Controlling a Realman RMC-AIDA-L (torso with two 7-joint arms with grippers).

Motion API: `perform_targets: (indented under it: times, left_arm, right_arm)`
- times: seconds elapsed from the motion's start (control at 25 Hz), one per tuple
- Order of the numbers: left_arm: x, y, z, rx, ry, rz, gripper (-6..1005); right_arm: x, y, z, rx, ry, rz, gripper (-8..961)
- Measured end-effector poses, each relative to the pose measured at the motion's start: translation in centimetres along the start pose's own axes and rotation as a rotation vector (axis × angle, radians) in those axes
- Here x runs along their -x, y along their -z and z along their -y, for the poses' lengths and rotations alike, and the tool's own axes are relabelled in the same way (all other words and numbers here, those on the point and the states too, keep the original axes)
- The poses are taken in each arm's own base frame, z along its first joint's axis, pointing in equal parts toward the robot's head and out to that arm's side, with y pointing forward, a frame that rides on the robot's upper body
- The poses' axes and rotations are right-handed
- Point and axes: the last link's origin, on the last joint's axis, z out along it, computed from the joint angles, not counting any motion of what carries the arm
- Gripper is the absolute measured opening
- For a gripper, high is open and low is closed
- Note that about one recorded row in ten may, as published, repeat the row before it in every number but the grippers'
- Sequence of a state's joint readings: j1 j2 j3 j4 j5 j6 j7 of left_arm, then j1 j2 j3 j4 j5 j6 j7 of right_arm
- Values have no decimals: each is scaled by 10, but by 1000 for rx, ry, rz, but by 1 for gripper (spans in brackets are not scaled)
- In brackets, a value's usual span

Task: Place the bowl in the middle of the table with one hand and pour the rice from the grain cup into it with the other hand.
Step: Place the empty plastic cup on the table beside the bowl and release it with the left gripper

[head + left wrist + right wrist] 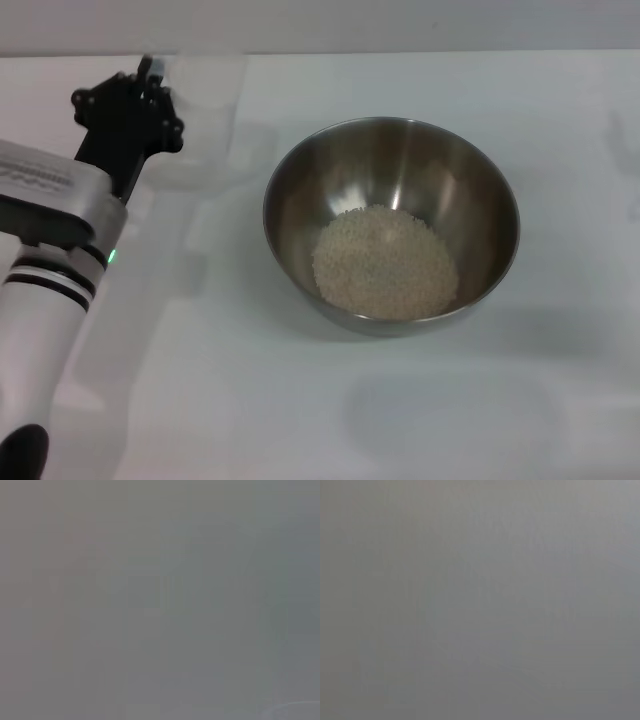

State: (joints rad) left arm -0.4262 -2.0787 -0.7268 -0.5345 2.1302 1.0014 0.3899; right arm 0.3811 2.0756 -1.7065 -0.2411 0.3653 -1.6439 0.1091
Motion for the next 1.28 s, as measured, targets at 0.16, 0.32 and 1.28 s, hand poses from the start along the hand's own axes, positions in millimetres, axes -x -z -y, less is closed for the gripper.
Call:
perform_targets:
  times: [0.16,0.32,1.28]
  left_arm:
    - [20,-2,12,-29,142,110,92]
    - [28,-2,16,-29,167,152,96]
    - [47,12,13,11,155,252,125]
  right_arm:
    - [0,-1,-1,6,-3,3,730]
    - [0,-1,-2,7,-4,4,730]
    - [0,3,0,2,-1,-6,730]
